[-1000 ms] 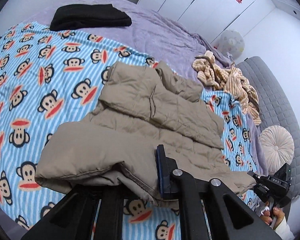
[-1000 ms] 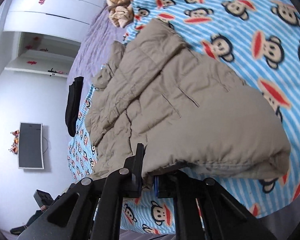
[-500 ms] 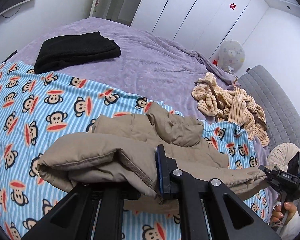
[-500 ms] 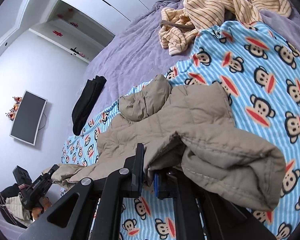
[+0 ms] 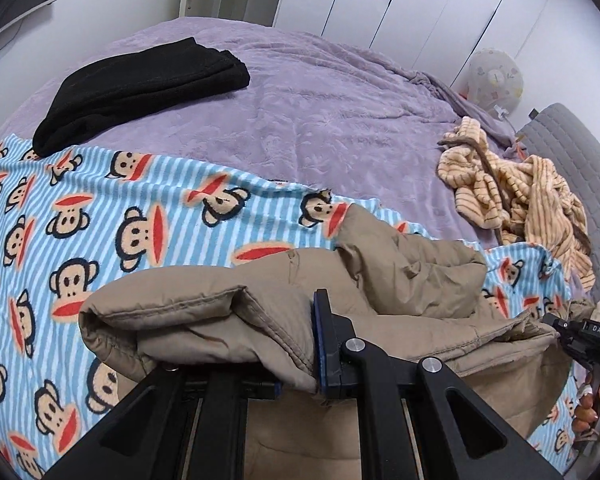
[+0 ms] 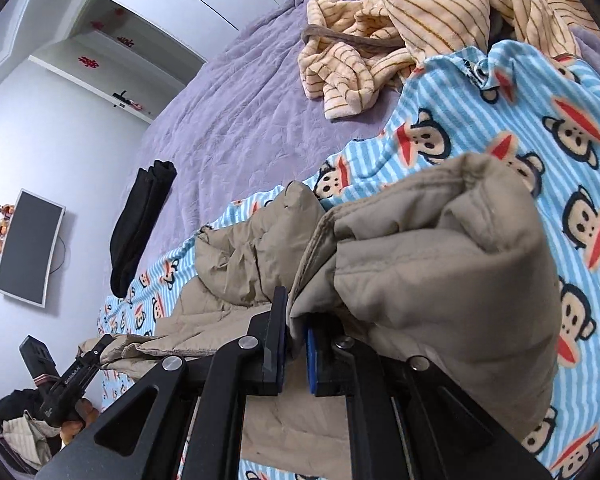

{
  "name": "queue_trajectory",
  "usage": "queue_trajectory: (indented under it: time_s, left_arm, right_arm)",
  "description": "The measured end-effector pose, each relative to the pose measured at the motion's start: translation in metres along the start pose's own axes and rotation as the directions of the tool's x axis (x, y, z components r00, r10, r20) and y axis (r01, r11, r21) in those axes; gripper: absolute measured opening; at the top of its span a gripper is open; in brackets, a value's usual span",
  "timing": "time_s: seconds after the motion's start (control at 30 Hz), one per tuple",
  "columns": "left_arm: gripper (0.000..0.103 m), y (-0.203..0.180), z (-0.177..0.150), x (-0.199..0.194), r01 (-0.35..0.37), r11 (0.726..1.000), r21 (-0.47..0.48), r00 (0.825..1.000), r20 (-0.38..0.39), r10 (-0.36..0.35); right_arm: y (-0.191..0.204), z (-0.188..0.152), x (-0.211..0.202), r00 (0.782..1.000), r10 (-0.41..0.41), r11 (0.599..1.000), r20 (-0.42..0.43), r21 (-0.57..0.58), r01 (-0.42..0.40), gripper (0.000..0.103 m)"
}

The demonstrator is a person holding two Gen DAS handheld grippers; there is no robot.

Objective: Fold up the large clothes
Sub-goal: 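Lift the held hem with both tools and fold it toward the collar, then lower the folded hem onto the jacket and open both tools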

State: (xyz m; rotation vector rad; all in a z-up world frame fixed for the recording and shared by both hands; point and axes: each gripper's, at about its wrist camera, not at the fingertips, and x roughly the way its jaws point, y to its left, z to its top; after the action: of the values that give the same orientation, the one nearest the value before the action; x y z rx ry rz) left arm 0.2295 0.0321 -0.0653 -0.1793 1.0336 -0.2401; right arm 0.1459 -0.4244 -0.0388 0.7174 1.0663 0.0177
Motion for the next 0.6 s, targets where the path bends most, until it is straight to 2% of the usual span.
queue_trajectory:
  time_s: [0.23,0.37,0.47,0.53,0.57,0.6]
  left_arm:
    - [0.014,0.007,-0.012,0.073,-0.059,0.998,-0.025,0.998,-0.018,0.058]
    - [0.014,0.004,-0.016,0.091,-0.104,0.994,0.014,0.994,-0.009,0.105]
    - [0.014,0.004,-0.014,0.09,-0.105,0.994,0.023,0.994,-0.009,0.105]
    - [0.03,0.004,-0.012,0.079,-0.079,0.996,0.034,0.997,0.004,0.079]
    - [0.061,0.005,-0.012,0.07,-0.065,0.997,0.034,0.998,0.017,0.064]
    - [0.086,0.006,-0.011,0.058,-0.057,0.998,0.031,0.998,0.039,0.056]
  right_arm:
    - [-0.038,0.009,0.081,0.999,-0.01,0.998,-0.043,0.061,0.012,0.009]
    - [-0.05,0.004,0.11,0.999,-0.006,0.997,-0.044,0.08,0.009,0.009]
    - [-0.048,0.007,0.118,0.999,-0.009,0.998,-0.038,0.067,0.011,0.009]
    - [-0.045,0.009,0.118,0.999,-0.013,0.998,-0.043,0.064,0.016,0.009]
    - [-0.045,0.009,0.115,0.999,-0.011,0.997,-0.05,0.074,0.015,0.009]
    - [-0.045,0.009,0.112,0.998,-0.012,0.996,-0.057,0.086,0.017,0.011]
